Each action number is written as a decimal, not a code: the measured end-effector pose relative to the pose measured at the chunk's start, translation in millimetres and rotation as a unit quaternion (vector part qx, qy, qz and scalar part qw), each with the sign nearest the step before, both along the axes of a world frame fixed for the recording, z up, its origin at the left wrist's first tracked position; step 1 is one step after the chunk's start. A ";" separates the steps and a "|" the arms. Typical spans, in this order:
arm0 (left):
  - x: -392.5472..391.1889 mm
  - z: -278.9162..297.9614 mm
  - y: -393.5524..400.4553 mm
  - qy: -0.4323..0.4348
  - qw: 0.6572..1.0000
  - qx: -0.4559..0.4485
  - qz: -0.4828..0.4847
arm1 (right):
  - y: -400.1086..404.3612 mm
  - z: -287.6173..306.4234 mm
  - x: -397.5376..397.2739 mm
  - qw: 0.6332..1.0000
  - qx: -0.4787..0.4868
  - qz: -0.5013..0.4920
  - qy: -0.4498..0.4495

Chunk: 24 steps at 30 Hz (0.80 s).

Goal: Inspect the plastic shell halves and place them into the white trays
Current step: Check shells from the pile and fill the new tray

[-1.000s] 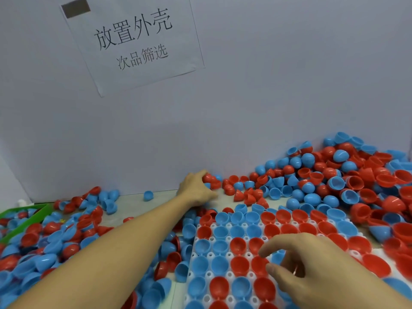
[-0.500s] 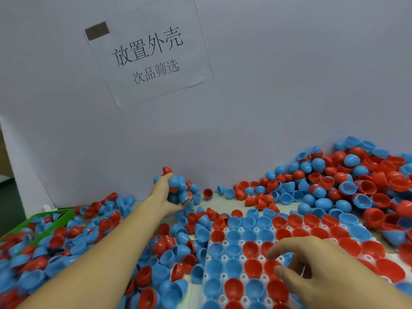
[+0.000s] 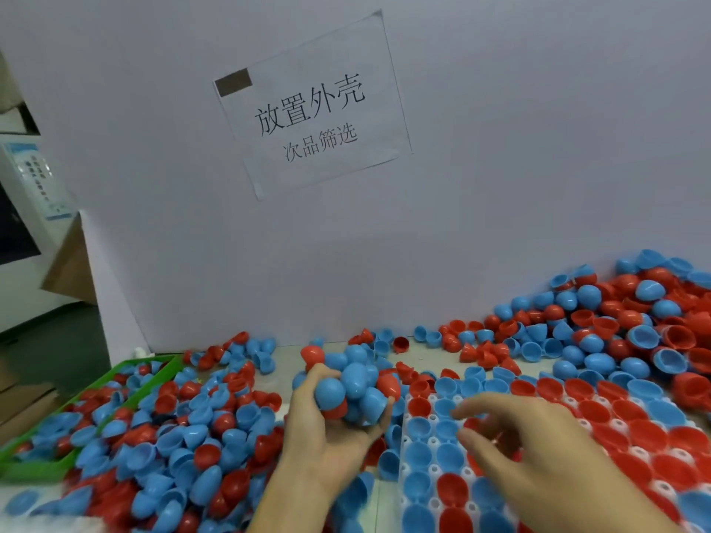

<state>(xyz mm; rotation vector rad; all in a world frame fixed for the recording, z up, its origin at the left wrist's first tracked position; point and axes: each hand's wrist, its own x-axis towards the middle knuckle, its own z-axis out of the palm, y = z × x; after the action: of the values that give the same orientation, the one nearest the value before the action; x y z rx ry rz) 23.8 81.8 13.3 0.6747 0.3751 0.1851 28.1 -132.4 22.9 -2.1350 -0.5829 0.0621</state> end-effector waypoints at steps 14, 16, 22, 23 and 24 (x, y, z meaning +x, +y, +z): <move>-34.6 -13.6 -22.7 -0.046 0.984 -0.100 -0.141 | 50.1 -24.3 -14.4 0.984 0.166 -0.055 0.031; -35.9 -12.3 -22.2 -0.057 0.982 -0.108 -0.144 | 51.8 -26.1 -13.1 0.978 0.193 -0.068 0.035; -37.7 -12.5 -21.3 -0.027 0.987 -0.123 -0.102 | 59.4 -29.6 -9.3 0.964 0.237 -0.122 0.016; -38.1 -12.5 -20.7 -0.018 0.988 -0.126 -0.090 | 61.1 -29.4 -9.2 0.960 0.244 -0.134 0.008; -37.9 -12.7 -19.7 -0.010 0.988 -0.132 -0.079 | 62.9 -29.4 -8.9 0.960 0.241 -0.144 -0.003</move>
<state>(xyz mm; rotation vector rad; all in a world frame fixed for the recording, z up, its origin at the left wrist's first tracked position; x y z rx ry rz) -14.1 62.1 0.6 0.4379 0.3184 -0.0088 19.2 -69.5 -6.5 -1.7190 -0.2480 -0.2273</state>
